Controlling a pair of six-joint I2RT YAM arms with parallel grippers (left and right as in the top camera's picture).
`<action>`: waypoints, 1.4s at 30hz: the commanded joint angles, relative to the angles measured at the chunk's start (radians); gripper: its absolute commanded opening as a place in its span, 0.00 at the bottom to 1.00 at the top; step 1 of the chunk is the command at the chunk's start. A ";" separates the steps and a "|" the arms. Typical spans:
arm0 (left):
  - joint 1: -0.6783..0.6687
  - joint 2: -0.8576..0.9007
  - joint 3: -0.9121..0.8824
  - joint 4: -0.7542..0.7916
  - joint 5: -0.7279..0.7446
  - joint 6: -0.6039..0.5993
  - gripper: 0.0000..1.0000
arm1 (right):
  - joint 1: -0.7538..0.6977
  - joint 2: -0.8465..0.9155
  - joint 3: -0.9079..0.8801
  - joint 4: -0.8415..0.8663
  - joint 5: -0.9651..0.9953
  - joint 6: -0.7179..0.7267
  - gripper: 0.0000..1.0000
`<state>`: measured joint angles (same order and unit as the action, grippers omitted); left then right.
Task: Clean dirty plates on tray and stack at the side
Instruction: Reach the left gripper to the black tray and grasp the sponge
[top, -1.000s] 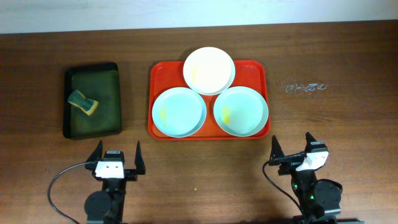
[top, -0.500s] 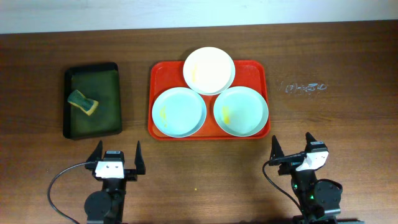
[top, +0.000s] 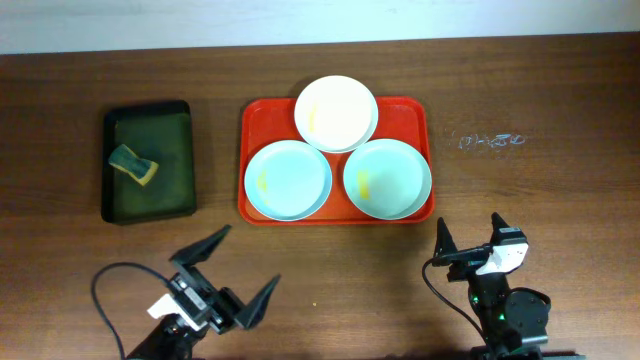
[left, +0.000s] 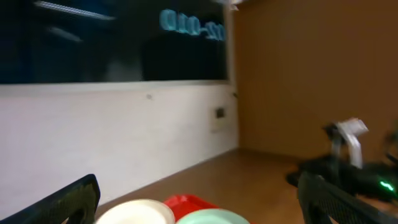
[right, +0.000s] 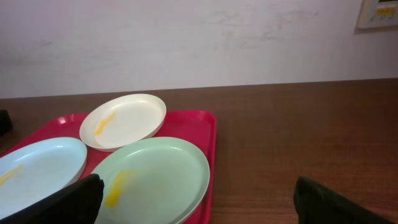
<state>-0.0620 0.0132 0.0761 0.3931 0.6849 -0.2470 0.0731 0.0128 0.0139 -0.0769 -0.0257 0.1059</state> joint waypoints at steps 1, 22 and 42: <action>-0.001 0.131 0.239 -0.207 -0.238 0.166 0.99 | 0.005 -0.007 -0.008 -0.002 0.008 0.007 0.98; 0.277 1.828 1.815 -1.531 -0.801 -0.056 0.99 | 0.005 -0.007 -0.008 -0.002 0.008 0.008 0.98; 0.330 2.290 1.813 -1.374 -0.776 -0.240 0.89 | 0.005 -0.007 -0.008 -0.002 0.008 0.007 0.98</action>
<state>0.2565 2.2837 1.8721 -0.9821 -0.1024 -0.4316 0.0731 0.0139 0.0128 -0.0750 -0.0231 0.1059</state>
